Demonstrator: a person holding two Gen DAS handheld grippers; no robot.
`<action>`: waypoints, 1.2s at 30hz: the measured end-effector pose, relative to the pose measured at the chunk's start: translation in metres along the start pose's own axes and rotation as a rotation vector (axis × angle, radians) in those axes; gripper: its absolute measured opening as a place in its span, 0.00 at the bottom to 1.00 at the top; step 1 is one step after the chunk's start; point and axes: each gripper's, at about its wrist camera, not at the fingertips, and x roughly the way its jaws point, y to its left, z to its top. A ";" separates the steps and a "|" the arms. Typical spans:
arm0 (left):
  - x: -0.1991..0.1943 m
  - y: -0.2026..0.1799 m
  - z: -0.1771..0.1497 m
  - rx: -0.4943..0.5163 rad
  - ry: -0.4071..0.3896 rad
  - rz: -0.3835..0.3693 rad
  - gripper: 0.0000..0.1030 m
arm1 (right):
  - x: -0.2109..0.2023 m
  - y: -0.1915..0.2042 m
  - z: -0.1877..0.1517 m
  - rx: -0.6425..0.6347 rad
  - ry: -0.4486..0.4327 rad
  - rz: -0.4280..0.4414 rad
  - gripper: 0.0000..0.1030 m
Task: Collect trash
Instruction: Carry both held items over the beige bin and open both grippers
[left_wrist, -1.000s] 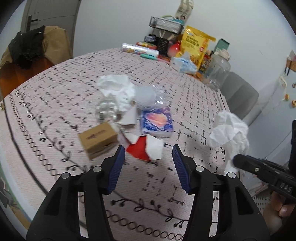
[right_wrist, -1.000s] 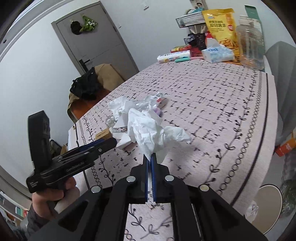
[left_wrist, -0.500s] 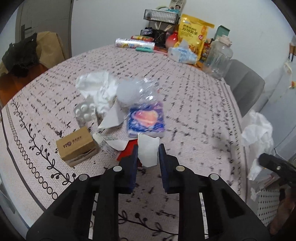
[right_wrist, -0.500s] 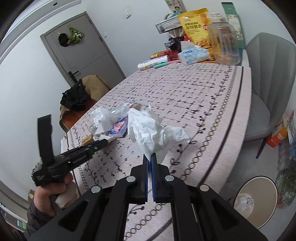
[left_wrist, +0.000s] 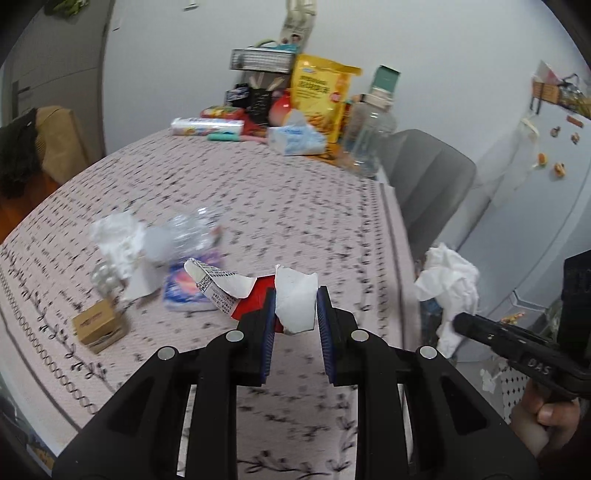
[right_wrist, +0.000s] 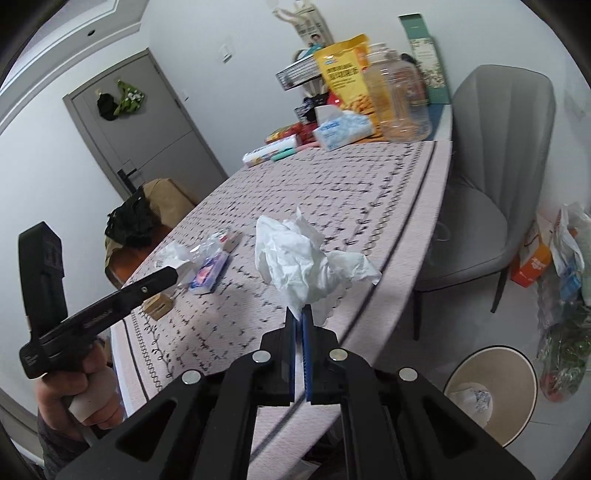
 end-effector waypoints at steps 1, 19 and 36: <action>0.001 -0.005 0.000 0.007 0.001 -0.007 0.21 | -0.004 -0.005 0.000 0.008 -0.005 -0.009 0.04; 0.064 -0.119 0.006 0.133 0.114 -0.176 0.21 | -0.028 -0.099 -0.019 0.157 -0.027 -0.160 0.04; 0.152 -0.204 -0.028 0.203 0.316 -0.247 0.21 | -0.010 -0.207 -0.060 0.346 0.028 -0.270 0.07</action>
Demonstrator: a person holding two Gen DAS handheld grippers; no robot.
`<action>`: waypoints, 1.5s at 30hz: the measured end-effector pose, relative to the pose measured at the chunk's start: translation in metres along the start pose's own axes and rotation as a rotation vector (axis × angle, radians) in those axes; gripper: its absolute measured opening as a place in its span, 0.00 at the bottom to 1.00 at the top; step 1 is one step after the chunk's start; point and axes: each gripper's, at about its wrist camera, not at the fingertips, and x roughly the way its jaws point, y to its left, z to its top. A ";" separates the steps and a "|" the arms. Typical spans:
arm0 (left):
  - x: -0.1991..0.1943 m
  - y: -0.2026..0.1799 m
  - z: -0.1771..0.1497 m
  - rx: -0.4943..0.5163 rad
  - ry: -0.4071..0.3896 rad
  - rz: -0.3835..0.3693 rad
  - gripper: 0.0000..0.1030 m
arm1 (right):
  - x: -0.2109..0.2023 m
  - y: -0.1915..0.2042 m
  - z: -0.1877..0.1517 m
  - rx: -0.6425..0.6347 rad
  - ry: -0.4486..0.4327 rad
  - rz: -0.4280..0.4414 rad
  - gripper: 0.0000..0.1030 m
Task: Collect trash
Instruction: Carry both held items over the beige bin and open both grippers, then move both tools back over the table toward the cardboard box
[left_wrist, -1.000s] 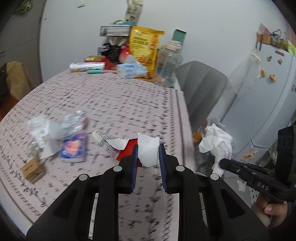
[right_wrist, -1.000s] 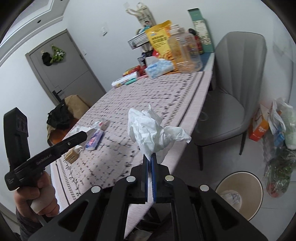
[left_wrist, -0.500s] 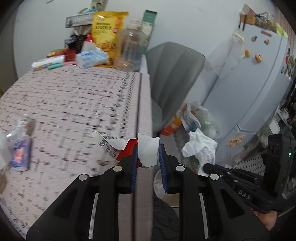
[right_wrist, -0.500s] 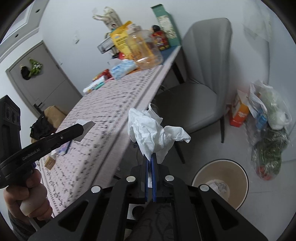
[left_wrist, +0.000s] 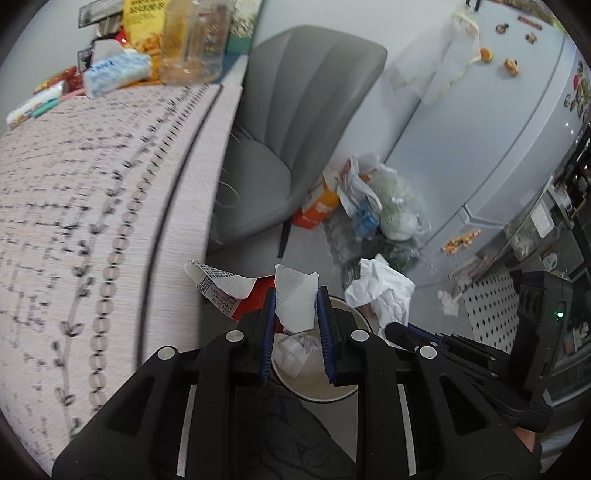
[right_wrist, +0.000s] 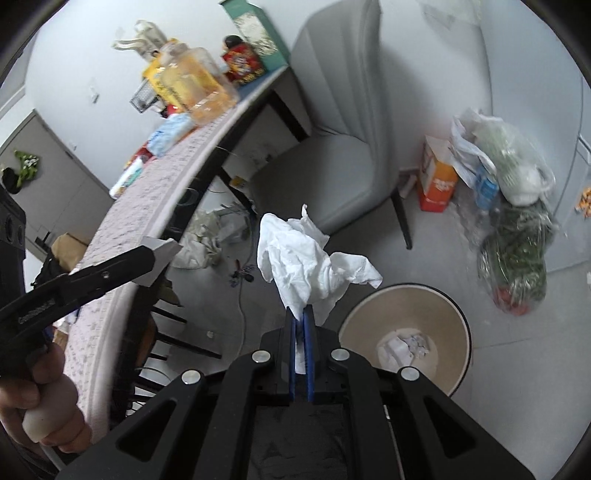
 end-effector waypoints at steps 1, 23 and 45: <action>0.005 -0.003 0.000 0.003 0.011 -0.002 0.21 | 0.003 -0.007 -0.001 0.009 0.000 -0.011 0.08; 0.072 -0.066 -0.013 0.070 0.140 -0.085 0.68 | -0.033 -0.112 -0.007 0.175 -0.063 -0.129 0.65; -0.053 0.015 -0.007 -0.073 -0.105 0.020 0.94 | -0.061 -0.017 0.001 0.052 -0.129 -0.059 0.92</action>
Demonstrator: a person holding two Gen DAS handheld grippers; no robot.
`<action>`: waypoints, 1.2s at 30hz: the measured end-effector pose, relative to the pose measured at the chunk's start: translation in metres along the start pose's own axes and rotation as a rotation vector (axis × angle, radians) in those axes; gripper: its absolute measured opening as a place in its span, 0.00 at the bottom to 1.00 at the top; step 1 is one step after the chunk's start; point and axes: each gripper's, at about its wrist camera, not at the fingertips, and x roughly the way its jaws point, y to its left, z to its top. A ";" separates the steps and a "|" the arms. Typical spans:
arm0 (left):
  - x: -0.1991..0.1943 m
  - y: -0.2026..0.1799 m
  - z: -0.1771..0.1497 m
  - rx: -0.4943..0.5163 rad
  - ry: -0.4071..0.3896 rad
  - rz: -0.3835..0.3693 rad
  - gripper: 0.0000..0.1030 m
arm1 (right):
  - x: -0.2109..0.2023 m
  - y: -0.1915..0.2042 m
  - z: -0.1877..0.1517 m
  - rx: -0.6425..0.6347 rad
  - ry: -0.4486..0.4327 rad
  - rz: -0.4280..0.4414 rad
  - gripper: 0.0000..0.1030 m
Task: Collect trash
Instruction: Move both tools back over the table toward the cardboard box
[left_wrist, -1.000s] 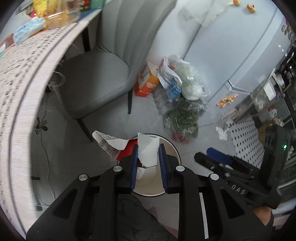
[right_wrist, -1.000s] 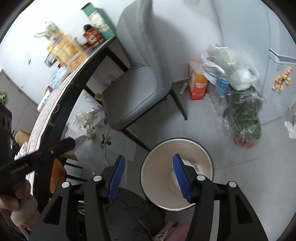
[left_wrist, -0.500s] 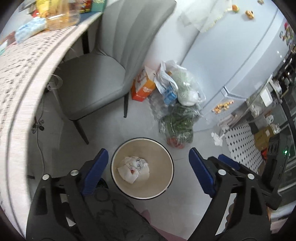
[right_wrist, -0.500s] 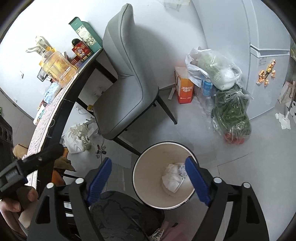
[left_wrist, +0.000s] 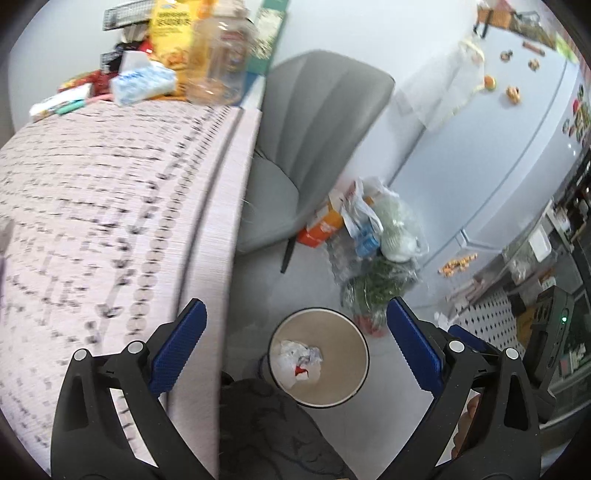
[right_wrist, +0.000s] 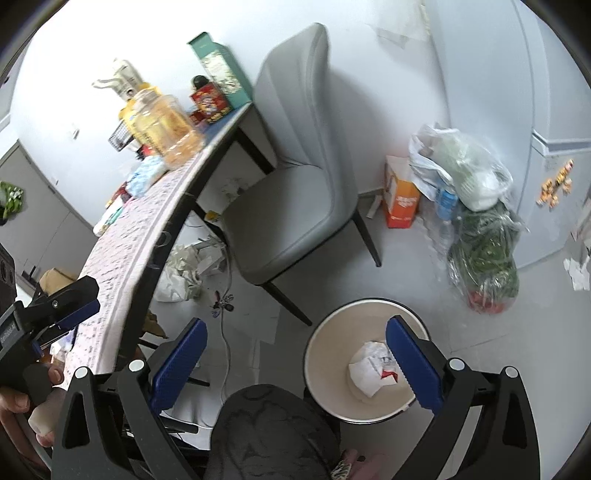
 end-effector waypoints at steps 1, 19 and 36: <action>-0.007 0.006 0.000 -0.010 -0.016 0.005 0.94 | -0.003 0.010 0.001 -0.017 -0.006 0.008 0.92; -0.107 0.111 -0.011 -0.164 -0.192 0.081 0.94 | -0.017 0.136 0.001 -0.203 -0.030 0.101 0.92; -0.167 0.212 -0.045 -0.351 -0.291 0.236 0.94 | -0.002 0.230 -0.024 -0.347 0.021 0.207 0.92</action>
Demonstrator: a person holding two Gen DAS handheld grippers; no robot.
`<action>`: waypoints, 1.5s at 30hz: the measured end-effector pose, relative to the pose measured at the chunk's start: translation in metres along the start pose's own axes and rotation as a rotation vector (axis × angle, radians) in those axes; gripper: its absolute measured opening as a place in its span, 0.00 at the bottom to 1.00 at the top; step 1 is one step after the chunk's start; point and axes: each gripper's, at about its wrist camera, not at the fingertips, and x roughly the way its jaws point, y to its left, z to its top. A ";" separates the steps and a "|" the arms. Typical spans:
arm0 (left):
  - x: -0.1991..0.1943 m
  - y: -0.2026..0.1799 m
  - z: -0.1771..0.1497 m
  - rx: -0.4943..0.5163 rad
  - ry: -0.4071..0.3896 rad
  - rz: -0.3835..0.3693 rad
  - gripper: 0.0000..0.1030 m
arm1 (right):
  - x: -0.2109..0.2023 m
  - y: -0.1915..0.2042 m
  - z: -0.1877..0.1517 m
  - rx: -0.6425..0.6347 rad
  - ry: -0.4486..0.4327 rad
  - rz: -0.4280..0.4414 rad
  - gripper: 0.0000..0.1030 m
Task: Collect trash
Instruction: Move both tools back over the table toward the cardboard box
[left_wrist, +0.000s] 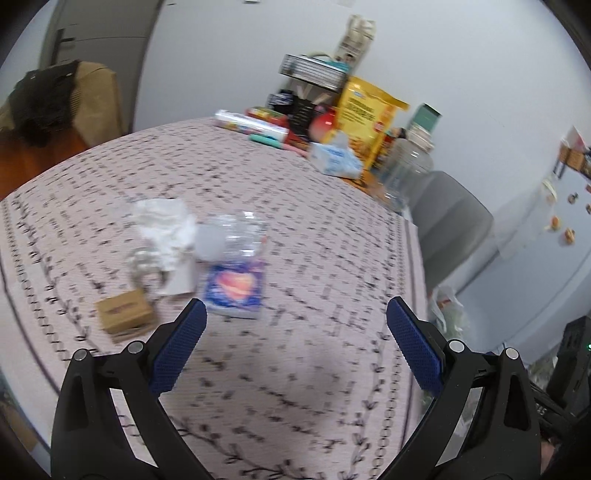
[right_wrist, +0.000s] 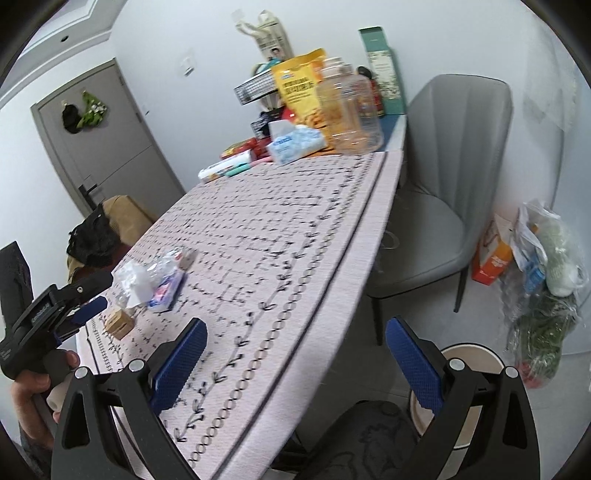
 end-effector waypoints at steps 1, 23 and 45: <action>-0.001 0.006 0.000 -0.006 -0.002 0.014 0.94 | 0.002 0.003 0.000 -0.005 0.002 0.005 0.92; 0.008 0.103 -0.020 -0.204 0.011 0.197 0.83 | 0.050 0.083 -0.014 -0.107 0.087 0.131 0.91; 0.029 0.097 -0.023 -0.313 -0.027 0.404 0.51 | 0.104 0.143 0.002 -0.152 0.164 0.151 0.87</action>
